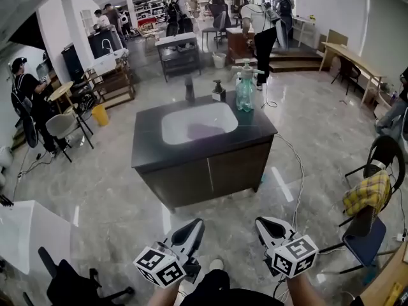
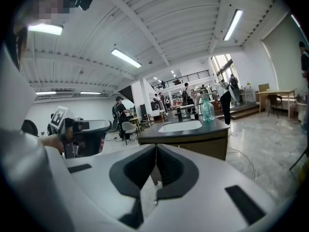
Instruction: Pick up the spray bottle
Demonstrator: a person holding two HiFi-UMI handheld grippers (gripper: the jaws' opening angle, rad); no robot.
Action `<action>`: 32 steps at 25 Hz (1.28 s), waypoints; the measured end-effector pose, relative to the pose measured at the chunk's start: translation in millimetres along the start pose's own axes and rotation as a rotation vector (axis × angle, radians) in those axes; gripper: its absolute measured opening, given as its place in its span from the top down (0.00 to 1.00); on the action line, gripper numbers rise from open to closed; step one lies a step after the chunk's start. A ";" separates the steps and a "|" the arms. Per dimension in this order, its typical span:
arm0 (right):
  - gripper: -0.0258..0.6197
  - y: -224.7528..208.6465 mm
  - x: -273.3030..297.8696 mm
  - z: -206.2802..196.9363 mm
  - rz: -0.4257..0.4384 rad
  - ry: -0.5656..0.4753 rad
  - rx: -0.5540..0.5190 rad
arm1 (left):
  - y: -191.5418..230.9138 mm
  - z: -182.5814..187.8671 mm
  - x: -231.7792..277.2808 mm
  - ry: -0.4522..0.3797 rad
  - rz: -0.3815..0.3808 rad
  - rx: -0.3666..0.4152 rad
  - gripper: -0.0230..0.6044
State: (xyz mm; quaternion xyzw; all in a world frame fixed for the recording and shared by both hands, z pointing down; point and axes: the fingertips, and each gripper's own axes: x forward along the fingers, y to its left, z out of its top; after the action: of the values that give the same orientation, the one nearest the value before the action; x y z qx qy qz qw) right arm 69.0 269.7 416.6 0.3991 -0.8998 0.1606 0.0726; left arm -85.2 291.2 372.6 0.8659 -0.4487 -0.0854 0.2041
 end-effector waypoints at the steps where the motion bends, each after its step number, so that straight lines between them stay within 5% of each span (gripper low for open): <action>1: 0.95 -1.3 6.5 2.0 0.000 0.000 -0.003 | 5.5 1.5 4.2 0.002 -0.004 -0.002 0.95; 23: 0.95 -33.0 146.6 47.1 -0.043 0.008 0.019 | 128.0 44.3 68.0 0.060 -0.024 0.063 0.95; 32: 0.95 -38.1 185.1 57.3 -0.054 0.025 0.002 | 159.8 54.1 90.0 0.062 -0.069 0.029 0.95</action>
State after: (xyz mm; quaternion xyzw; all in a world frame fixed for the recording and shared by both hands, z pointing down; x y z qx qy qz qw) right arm -27.1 97.3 419.6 0.4212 -0.8876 0.1643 0.0876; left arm -169.3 121.1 395.7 0.8859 -0.4132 -0.0592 0.2024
